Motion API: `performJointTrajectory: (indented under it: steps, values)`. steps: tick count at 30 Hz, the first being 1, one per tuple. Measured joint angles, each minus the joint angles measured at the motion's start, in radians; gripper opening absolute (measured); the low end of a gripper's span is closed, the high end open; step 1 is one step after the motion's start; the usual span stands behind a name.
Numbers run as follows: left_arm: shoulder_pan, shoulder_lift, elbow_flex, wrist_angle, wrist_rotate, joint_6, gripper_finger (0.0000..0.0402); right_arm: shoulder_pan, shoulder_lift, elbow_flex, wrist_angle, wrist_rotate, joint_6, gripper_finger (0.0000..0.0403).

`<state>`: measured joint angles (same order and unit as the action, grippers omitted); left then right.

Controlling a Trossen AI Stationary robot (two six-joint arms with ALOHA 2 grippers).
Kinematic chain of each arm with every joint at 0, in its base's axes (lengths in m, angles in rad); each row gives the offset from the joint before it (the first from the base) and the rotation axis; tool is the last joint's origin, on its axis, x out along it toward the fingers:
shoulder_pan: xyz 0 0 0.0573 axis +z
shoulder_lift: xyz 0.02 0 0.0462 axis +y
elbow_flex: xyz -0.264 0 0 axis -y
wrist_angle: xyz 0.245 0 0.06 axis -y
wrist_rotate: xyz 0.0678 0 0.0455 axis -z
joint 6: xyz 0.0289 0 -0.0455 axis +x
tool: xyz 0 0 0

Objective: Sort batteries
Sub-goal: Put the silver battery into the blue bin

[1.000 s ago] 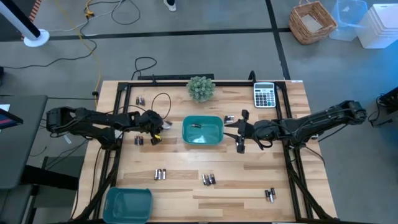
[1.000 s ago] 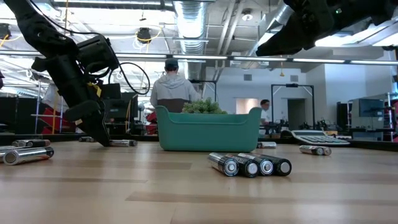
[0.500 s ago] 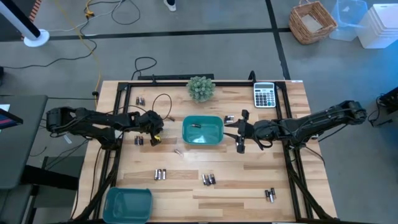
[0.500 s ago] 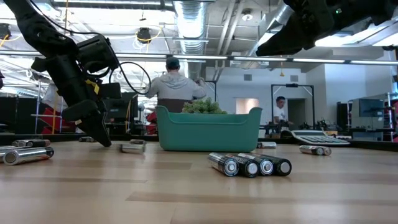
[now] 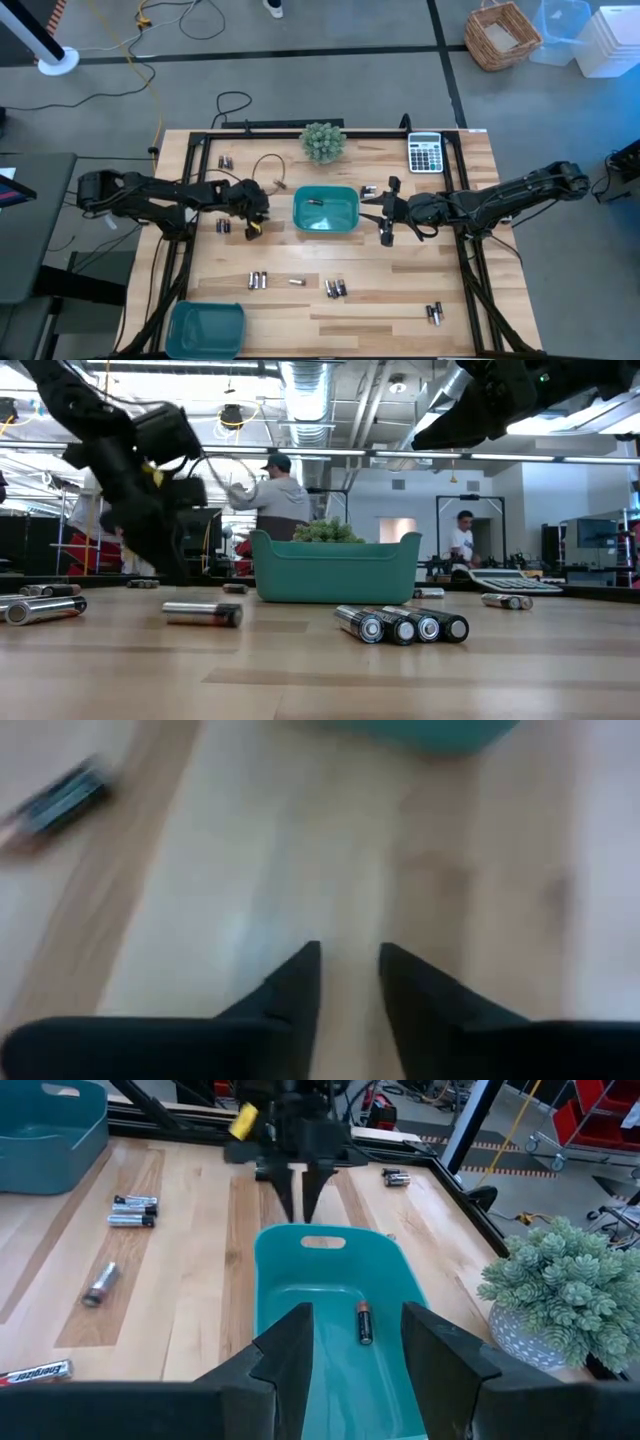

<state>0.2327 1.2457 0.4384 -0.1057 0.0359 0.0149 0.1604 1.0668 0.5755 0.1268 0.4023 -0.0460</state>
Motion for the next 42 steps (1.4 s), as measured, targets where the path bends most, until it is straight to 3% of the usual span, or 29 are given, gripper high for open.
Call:
performJointTrajectory:
  steps: [5, 9, 14, 18, 21, 25, 32, 36, 42]
  values:
    - [-0.154, 0.000, 0.062, -0.013, 0.061, -0.030, 0.0179, 0.000, 0.000, 0.000, 0.000, 0.000, 0.001, 0.0168]
    - [-0.372, 0.001, 0.115, 0.006, 0.045, -0.109, 0.0200, 0.003, 0.000, 0.000, 0.000, 0.000, 0.005, 0.0168]
    - [-0.664, 0.009, 0.153, 0.086, -0.170, -0.271, 0.0200, 0.003, 0.000, 0.000, 0.000, 0.000, 0.014, 0.0168]
    - [-0.830, 0.151, 0.211, 0.147, -0.334, -0.348, 0.0205, 0.003, 0.000, 0.000, 0.000, 0.000, 0.014, 0.0168]
    - [-0.873, 0.341, 0.328, 0.171, -0.353, -0.340, 0.0211, 0.005, 0.000, 0.000, 0.000, 0.000, 0.014, 0.0168]
    - [-0.894, 0.531, 0.510, 0.057, -0.381, -0.327, 0.0217, 0.028, 0.000, 0.000, 0.000, 0.000, 0.019, 0.0168]
    - [-0.977, 0.579, 0.588, 0.055, -0.386, -0.414, 0.0220, 0.092, 0.000, 0.000, 0.000, -0.001, 0.019, 0.0168]
    - [-1.041, 0.595, 0.619, 0.140, -0.402, -0.464, 0.0220, 0.129, 0.000, 0.000, 0.005, -0.005, 0.059, 0.0168]
    - [-1.092, 0.763, 0.778, 0.024, -0.421, -0.508, 0.0220, 0.197, 0.001, 0.000, 0.008, 0.012, 0.093, 0.0168]
